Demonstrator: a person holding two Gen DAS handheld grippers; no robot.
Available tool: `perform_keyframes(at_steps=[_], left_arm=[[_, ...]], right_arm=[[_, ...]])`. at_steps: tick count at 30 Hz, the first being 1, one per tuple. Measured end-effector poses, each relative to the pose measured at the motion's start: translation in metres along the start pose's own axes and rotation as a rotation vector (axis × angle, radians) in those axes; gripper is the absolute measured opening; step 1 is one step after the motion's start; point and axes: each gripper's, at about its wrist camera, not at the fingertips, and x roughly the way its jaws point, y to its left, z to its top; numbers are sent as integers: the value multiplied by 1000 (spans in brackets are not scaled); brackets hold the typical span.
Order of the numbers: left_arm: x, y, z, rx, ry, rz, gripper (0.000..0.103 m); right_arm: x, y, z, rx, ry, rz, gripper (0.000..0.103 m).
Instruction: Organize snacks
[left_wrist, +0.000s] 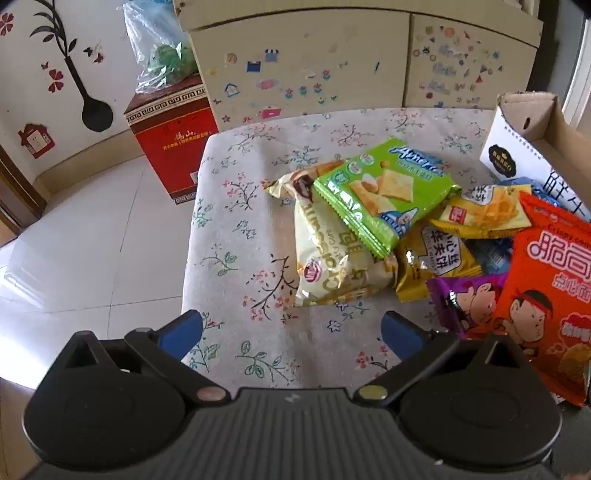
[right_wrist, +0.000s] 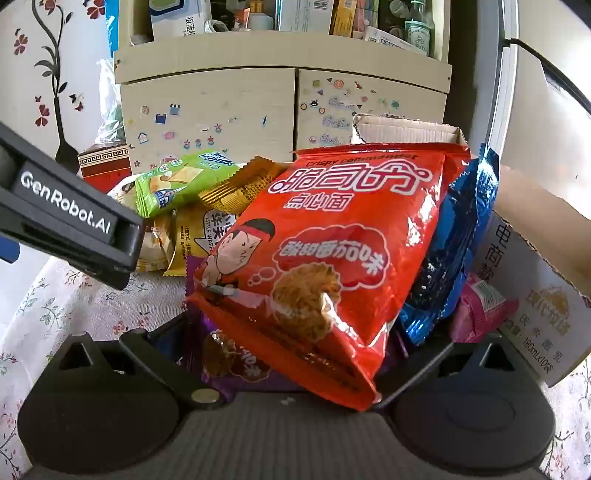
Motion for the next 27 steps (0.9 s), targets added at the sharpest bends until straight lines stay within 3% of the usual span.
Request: perform_keyframes(at_steps=[6,23,27], left_arm=[[-19,6,-2,-14,-53,-27,102],[-44,9,-7,-28,-93,-55,102],[-49,7,-5,-25,-90,-52,102]], right_arm=[[0,0,0,9,-2,7,103],[-1,2,-1,22,-2,-5,103],[-11,-1,-2,21,54,13,103]])
